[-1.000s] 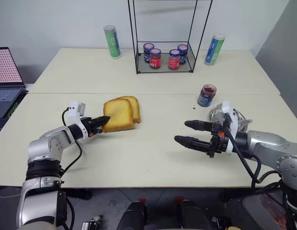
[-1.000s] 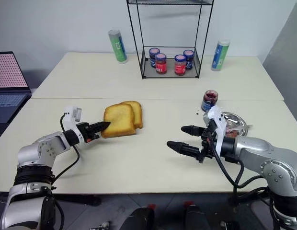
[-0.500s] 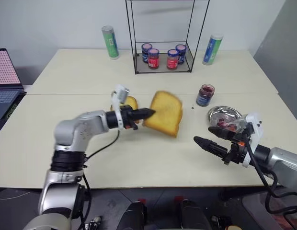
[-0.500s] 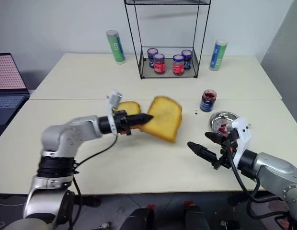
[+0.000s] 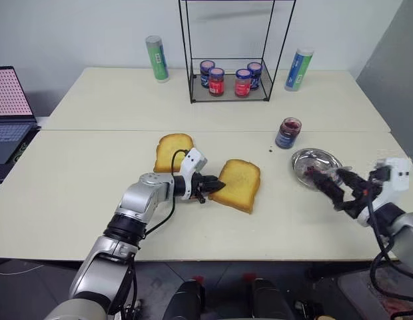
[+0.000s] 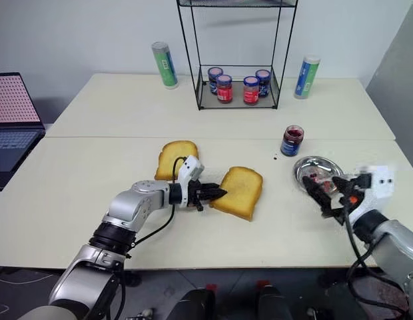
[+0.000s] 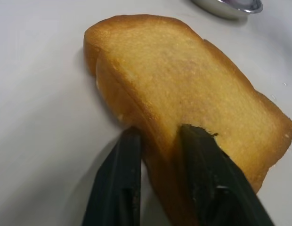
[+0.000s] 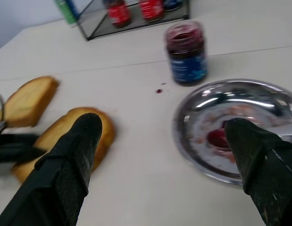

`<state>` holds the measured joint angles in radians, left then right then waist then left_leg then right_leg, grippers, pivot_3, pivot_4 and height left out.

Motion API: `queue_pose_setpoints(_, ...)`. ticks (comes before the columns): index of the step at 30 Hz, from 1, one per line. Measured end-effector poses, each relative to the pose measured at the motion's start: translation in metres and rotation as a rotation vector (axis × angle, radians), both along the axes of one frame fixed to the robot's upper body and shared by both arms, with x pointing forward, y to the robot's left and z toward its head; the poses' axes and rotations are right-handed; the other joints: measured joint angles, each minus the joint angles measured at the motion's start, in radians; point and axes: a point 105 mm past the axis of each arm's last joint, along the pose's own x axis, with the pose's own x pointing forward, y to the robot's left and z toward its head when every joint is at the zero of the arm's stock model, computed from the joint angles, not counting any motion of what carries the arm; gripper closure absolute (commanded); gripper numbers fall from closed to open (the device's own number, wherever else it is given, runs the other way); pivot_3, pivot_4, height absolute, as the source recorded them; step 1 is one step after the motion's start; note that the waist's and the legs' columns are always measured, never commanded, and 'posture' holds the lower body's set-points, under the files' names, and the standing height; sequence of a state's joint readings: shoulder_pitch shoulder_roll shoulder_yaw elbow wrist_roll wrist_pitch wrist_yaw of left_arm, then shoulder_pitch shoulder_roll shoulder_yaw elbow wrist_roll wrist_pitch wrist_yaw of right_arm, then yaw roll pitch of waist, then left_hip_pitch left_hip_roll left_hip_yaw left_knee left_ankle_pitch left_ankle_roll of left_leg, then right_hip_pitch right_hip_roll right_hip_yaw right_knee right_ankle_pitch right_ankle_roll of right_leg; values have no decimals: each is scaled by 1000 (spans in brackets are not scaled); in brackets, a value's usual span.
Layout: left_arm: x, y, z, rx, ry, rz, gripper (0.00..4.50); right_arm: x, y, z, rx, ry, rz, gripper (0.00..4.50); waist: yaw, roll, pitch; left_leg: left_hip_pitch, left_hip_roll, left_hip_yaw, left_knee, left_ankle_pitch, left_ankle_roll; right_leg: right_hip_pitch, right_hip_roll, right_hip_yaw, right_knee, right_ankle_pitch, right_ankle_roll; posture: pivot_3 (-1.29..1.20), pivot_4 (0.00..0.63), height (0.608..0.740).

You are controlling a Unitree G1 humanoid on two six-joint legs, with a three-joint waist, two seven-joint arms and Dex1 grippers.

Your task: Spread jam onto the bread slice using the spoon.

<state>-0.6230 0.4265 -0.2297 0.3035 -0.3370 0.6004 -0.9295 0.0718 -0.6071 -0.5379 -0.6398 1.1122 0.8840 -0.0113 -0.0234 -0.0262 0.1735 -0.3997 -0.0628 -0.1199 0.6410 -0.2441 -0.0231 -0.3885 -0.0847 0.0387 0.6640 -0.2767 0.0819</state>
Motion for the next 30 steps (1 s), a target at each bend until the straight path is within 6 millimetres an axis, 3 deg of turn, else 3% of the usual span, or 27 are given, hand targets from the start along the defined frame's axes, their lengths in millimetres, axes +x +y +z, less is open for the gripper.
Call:
queue_pose_setpoints(3, -3, 7, 2, 25, -7, -12, 1937, 4, -16, -1, 21, -9, -95, 0, -4, 0, 0, 0, 1, 0, -1, 0, 0, 0, 0, 0, 0, 0, 0, 0, 150, 740)
queue_pose_setpoints(8, -19, 49, 7, 166, 2, -3, 949, 26, -82, -16, 151, 7, -398, 0, -9, 2, -1, 2, 2, 2, -3, 0, 0, -1, 2, 2, 0, 0, 0, 0, 150, 740)
queue_pose_setpoints(12, -25, 55, 19, 199, -45, -46, 243, 40, -93, -29, 262, 38, -432, 0, -8, 4, 0, 1, 2, 3, -2, 0, 0, -1, 2, 2, 0, 0, 0, 0, 150, 740)
queue_pose_setpoints(13, -27, 52, 29, 184, -87, -76, 34, 44, -95, -31, 299, 42, -431, 0, -7, 5, 0, 2, 2, 4, -2, 0, 0, 0, 1, 3, 0, 0, 0, 0, 150, 740)
queue_pose_setpoints(16, -36, 32, 63, 114, -238, -191, 15, 58, -98, -38, 447, 54, -432, 0, -4, 5, 0, 1, 2, 4, -2, 0, 0, 0, 1, 2, 0, 0, 0, 0, 150, 740)
queue_pose_setpoints(20, -53, -16, 99, 10, -444, -379, 15, 77, -92, -45, 598, 72, -385, 0, -4, 6, 0, 1, 1, 8, -1, 0, 0, 0, 0, 3, 0, 0, 0, 0, 150, 740)
queue_pose_setpoints(26, -57, -32, 102, 13, -516, -440, 15, 83, -96, -63, 652, 128, -396, 0, -11, 6, 0, 1, 2, 11, -2, 0, 0, -1, 1, 3, 0, 0, 0, 0, 150, 740)
queue_pose_setpoints(30, -59, -37, 100, 11, -526, -459, 15, 93, -97, -63, 683, 126, -390, 0, -13, 6, 0, 2, 2, 11, -1, 0, 1, 0, 2, 3, 0, 0, 0, 0, 150, 740)
